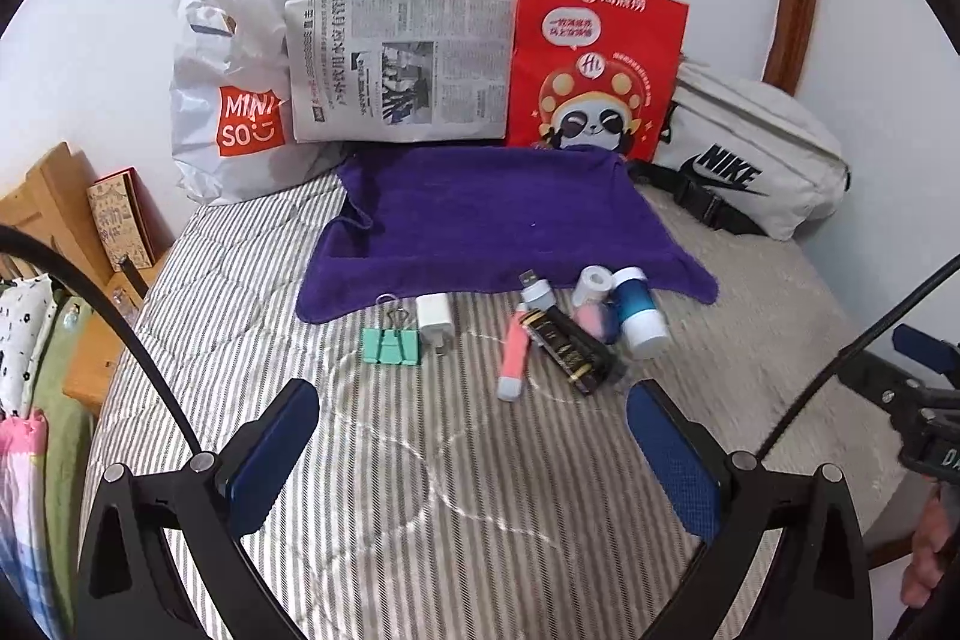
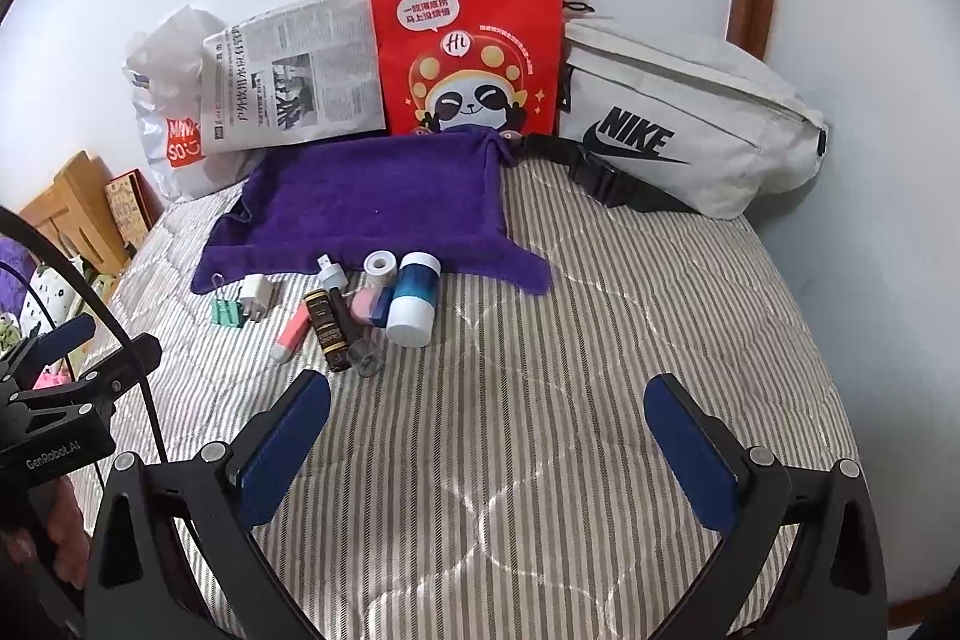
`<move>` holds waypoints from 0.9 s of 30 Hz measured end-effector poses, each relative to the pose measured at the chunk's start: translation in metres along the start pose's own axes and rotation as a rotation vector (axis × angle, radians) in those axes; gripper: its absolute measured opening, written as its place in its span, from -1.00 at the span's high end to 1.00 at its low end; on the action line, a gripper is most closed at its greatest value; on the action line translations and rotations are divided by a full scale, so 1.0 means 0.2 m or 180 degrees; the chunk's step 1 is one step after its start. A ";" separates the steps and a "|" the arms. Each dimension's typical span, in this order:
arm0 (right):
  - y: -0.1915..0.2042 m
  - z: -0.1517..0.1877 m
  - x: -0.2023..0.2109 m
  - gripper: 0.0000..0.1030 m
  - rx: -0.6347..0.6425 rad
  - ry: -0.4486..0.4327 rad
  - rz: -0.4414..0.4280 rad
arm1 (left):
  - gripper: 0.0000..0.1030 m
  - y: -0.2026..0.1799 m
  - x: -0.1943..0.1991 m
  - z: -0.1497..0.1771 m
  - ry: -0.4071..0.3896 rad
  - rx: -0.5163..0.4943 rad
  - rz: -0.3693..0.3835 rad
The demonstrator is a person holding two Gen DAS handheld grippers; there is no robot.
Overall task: Organize rigid objects
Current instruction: 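Grasp the green binder clip with the left gripper while the right grasps the blue-white bottle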
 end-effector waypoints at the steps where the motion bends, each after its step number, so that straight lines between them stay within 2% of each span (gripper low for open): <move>1: 0.00 0.00 -0.02 -1.00 -0.0014 0.0018 -0.0017 | -1.00 0.02 -0.02 0.00 0.0017 0.0000 -0.0013; 7: -0.02 0.02 -0.16 -1.00 -0.0042 0.0131 -0.0058 | -1.00 0.16 -0.24 0.02 0.0146 0.0098 -0.0056; 11: -0.01 0.04 -0.24 -1.00 0.0004 0.0181 -0.0082 | -1.00 0.25 -0.39 0.02 0.0247 0.0139 -0.0177; 21: -0.01 0.07 -0.40 -1.00 0.0045 0.0364 -0.0080 | -0.98 0.31 -0.70 0.01 0.0411 -0.0072 -0.0301; 24: -0.04 0.07 -0.43 -1.00 0.0016 0.0396 -0.0060 | -0.86 0.33 -0.77 0.02 0.0469 -0.0107 -0.0368; 27: -0.05 0.08 -0.47 -1.00 -0.0023 0.0440 -0.0062 | -0.84 0.35 -0.81 0.04 0.0485 -0.0117 -0.0405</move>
Point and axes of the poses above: each gripper's, at about its wrist camera, not at the fingertips, and x roughly against the way its jaws point, y to its left, z to its underside, the point moved 6 cm from there along -x, roughly the way its jaws point, and after that the axes turned 2 degrees about x, right-handed, at the moved point
